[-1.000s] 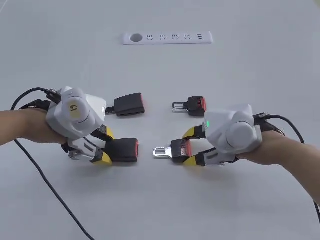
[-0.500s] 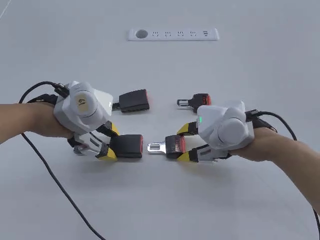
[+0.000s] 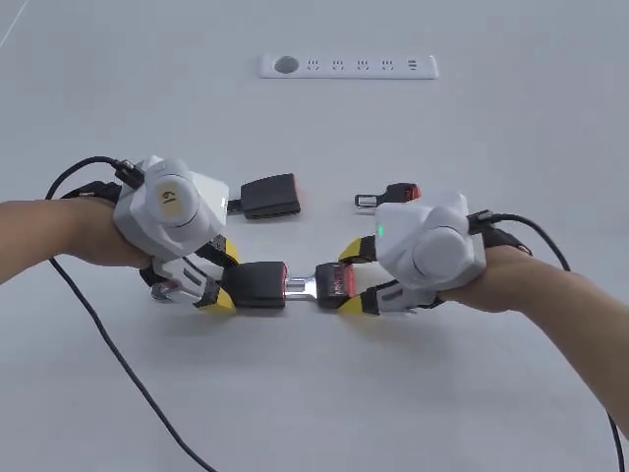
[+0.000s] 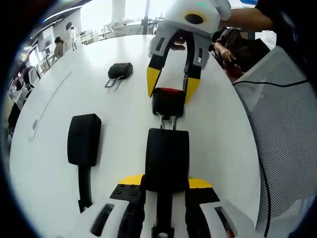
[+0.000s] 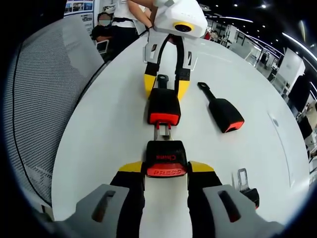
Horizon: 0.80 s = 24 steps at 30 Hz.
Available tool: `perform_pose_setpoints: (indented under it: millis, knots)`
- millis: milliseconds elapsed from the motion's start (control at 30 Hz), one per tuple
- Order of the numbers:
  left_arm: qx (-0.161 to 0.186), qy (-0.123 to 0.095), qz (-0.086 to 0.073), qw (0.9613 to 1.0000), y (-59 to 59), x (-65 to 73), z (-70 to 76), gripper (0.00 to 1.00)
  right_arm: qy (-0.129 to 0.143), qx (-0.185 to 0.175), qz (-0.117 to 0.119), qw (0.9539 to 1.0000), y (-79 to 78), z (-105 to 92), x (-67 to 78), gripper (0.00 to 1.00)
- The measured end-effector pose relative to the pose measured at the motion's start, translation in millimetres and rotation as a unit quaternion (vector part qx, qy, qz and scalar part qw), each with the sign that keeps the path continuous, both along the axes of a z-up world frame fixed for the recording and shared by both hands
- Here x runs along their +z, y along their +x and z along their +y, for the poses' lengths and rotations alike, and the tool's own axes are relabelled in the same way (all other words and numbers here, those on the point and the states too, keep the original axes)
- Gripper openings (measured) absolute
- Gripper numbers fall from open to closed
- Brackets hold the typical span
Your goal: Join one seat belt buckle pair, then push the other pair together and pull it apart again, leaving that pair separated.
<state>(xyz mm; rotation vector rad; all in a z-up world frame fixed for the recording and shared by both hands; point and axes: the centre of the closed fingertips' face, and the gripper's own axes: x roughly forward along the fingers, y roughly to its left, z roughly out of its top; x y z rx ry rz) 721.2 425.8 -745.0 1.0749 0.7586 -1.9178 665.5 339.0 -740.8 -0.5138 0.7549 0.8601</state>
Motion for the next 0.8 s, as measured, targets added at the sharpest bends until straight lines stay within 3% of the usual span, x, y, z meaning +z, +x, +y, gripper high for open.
perform_pose_setpoints:
  millis: [800]
  knots:
    - [-0.002,-0.006,-0.003,1.0,-0.4,-0.2,-0.4,0.3,0.01,-0.01,0.002,0.9999,5.5,8.5,-1.1,0.31]
